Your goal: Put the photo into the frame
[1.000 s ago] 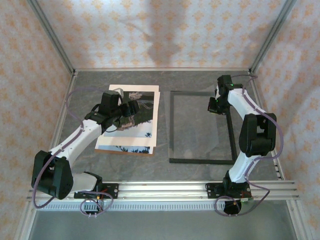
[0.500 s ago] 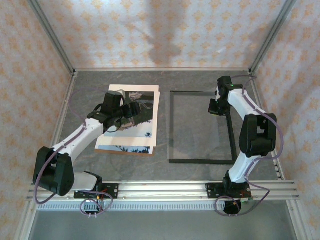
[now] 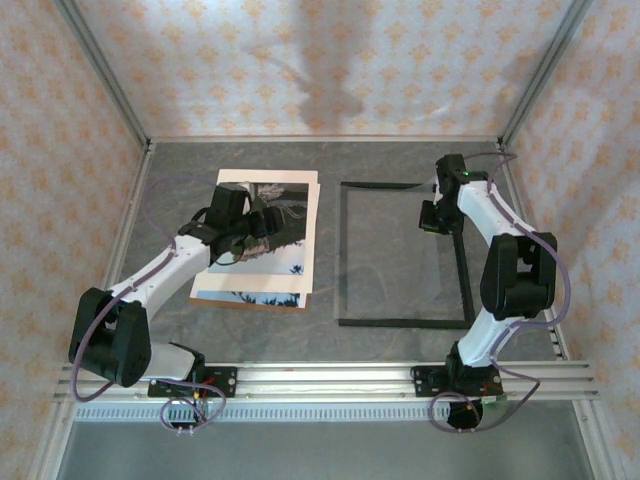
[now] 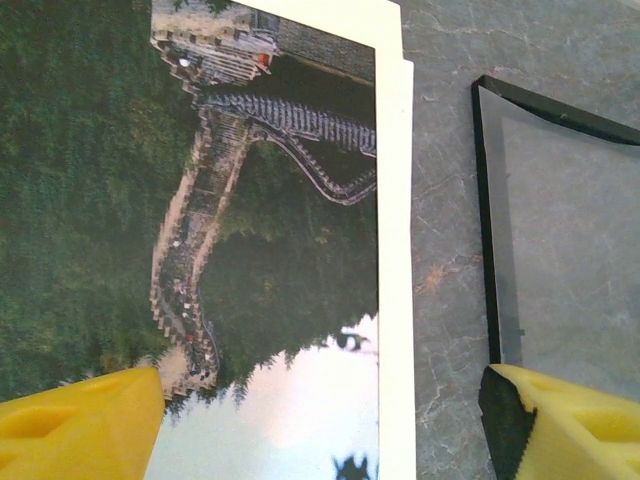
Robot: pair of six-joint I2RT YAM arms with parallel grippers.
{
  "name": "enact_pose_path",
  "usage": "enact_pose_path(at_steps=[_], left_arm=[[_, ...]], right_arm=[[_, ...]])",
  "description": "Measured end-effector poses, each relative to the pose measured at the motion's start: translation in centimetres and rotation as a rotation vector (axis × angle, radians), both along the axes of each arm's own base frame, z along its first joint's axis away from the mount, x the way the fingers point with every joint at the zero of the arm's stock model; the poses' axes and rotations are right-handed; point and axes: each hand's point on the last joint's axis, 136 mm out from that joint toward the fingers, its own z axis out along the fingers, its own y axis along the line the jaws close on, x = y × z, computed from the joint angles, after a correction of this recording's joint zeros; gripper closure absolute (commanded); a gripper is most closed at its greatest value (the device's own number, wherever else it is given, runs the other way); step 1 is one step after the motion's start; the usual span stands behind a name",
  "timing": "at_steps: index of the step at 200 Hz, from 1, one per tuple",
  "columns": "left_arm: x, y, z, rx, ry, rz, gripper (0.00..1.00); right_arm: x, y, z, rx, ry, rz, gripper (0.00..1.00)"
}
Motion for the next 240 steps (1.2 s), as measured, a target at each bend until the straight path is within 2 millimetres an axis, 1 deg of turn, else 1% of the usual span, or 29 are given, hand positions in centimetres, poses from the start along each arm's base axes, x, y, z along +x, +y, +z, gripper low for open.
enact_pose_path(at_steps=[121,154,187,240], left_arm=[[0.0,-0.1,-0.5,0.005,0.012,-0.005,0.17],[0.0,-0.4,-0.4,0.002,0.009,-0.021,0.14],[-0.4,-1.6,-0.2,-0.021,0.009,-0.077,0.05],[-0.9,-5.2,0.8,-0.104,-0.021,-0.194,0.05]], right_arm=[[0.1,-0.8,0.0,-0.042,-0.003,-0.011,1.00],[0.1,-1.4,0.0,-0.053,-0.004,-0.026,1.00],[0.1,-1.8,0.0,-0.067,-0.004,-0.031,1.00],[0.1,-1.8,0.0,-0.070,-0.004,-0.032,1.00]])
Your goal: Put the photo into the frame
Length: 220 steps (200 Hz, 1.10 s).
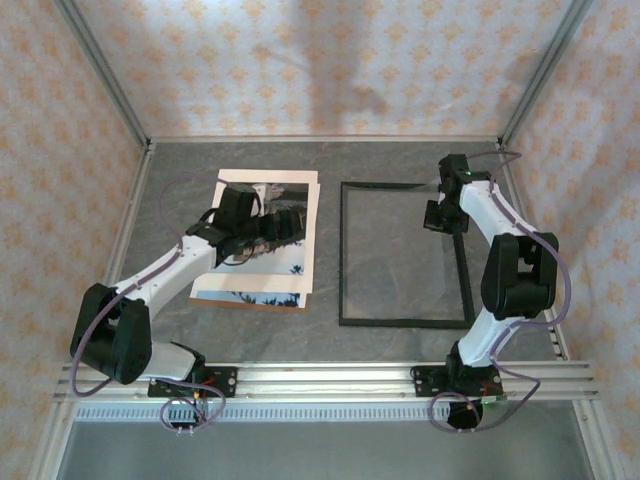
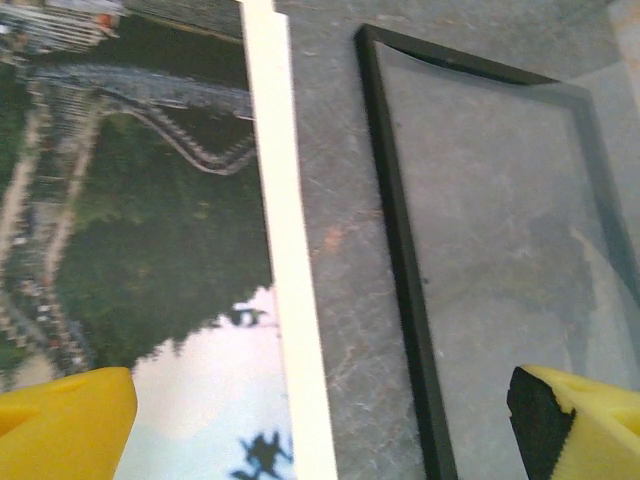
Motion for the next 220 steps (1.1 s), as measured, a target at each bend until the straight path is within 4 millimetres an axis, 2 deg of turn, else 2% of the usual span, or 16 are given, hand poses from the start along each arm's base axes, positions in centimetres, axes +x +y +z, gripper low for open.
enact_pose_path(at_steps=[59,93,137,220], left_arm=[[-1.7,-6.1,-0.8,-0.062,0.009,-0.164,0.05],[-2.7,-8.5,-1.4,-0.071,0.021,-0.229,0.05],[-2.7,-9.8,-1.3,-0.077,0.013,-0.255,0.06],[-2.5,-9.8,-1.0,-0.078,0.004,-0.254,0.06]], right_arm=[[-0.1,-0.4,0.0,-0.020,0.002,-0.008,1.00],[-0.1,-0.6,0.0,-0.028,0.002,-0.012,1.00],[-0.1,-0.8,0.0,-0.039,0.002,-0.016,1.00],[-0.1,-0.8,0.0,-0.036,0.002,-0.025,1.00]])
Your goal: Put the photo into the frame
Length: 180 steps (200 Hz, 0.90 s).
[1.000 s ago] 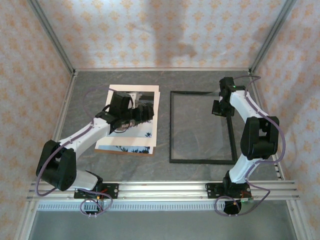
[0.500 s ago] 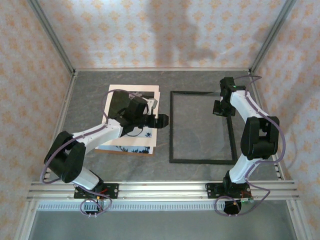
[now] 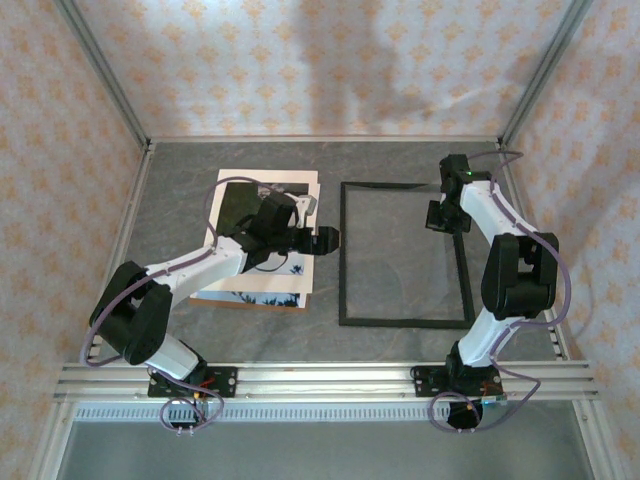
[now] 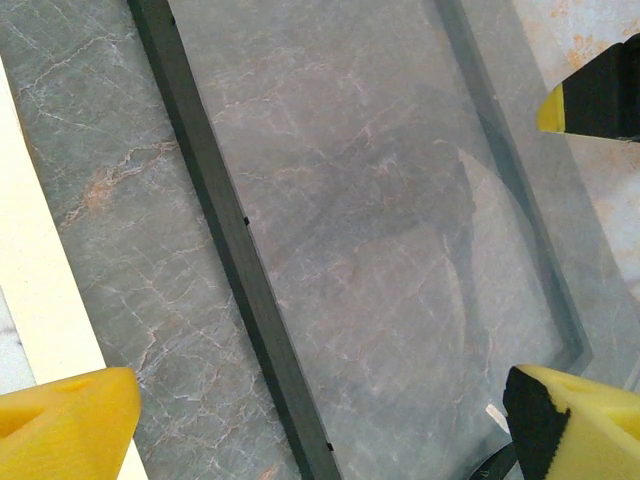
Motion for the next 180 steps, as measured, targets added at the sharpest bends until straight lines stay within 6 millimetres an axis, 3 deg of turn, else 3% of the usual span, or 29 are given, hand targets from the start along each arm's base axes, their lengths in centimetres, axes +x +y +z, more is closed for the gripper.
enact_pose_path(at_steps=[180], left_arm=[[0.02,0.00,0.01,0.000,0.000,0.001,0.07]], right_arm=[[-0.23,0.12,-0.35,0.013,0.007,-0.020,0.99]])
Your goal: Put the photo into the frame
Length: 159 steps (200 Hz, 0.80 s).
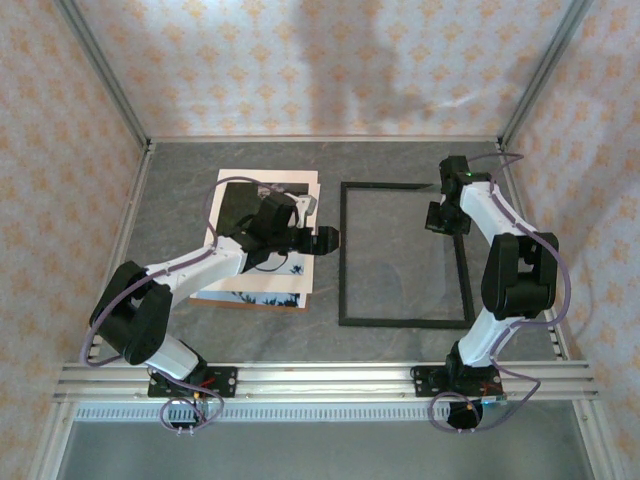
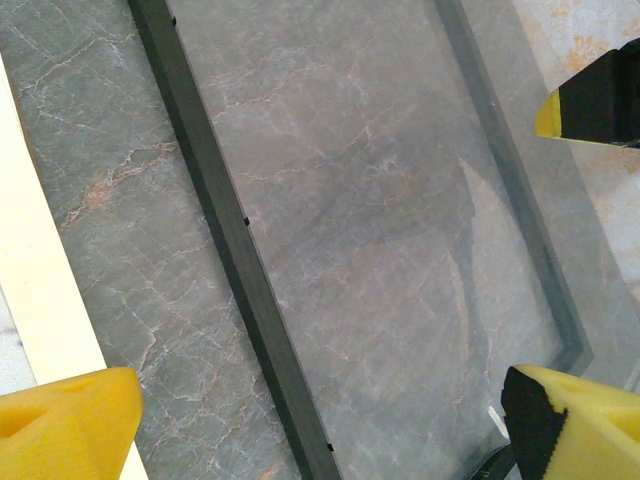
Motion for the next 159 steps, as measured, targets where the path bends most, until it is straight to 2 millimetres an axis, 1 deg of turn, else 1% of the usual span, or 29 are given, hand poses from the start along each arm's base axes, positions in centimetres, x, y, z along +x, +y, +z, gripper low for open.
enact_pose_path(at_steps=[17,39,65,89,100,147,159], left_arm=[[0.0,0.0,0.0,0.000,0.000,0.000,0.07],[0.0,0.0,0.0,0.001,0.000,0.000,0.07],[0.1,0.0,-0.1,0.004,0.001,0.002,0.07],[0.1,0.1,-0.1,0.007,0.002,0.005,0.07],[0.1,0.1,-0.1,0.009,0.002,0.005,0.07],[0.2,0.3,-0.3,0.024,0.003,0.017,0.07],[0.1,0.4,-0.4,0.028,0.007,0.017,0.08]], right_arm=[[0.1,0.1,-0.1,0.006,-0.001,0.000,0.93],[0.2,0.1,-0.4,0.008,0.004,-0.013,0.80],[0.2,0.0,-1.3,0.007,0.027,-0.027,0.66],[0.2,-0.2,-2.2,-0.003,0.049,-0.033,0.57],[0.3,-0.4,-2.6,-0.004,0.056,-0.048,0.51],[0.9,-1.7,-3.9,-0.005,0.081,-0.094,0.40],[1.2,-2.1,-4.2,-0.005,0.082,-0.106,0.39]])
